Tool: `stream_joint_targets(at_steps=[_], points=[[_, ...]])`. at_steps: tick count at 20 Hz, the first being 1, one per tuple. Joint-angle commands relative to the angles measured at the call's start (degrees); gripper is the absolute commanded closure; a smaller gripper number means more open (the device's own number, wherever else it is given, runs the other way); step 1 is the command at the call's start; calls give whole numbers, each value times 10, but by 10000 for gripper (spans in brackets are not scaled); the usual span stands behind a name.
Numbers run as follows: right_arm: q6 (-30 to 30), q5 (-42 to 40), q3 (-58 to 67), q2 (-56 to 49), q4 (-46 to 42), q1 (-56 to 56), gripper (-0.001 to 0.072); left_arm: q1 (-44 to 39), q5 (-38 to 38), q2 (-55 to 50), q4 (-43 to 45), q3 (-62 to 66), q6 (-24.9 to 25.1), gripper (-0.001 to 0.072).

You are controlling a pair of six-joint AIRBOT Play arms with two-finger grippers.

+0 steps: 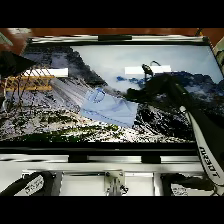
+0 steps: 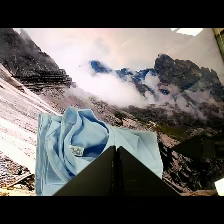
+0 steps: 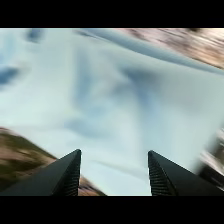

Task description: Fold the shirts.

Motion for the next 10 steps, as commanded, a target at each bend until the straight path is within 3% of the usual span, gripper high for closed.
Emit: stream_joint_targets(at_steps=[1, 4, 10], points=[[27, -85, -53, 13, -23, -85, 175, 0, 0, -1, 1, 0, 2, 671], [12, -11, -114, 0, 64, -89, 175, 0, 0, -1, 1, 0, 2, 671], [-8, 64, -121, -69, 140, -55, 175, 0, 0, -1, 1, 0, 1, 671]])
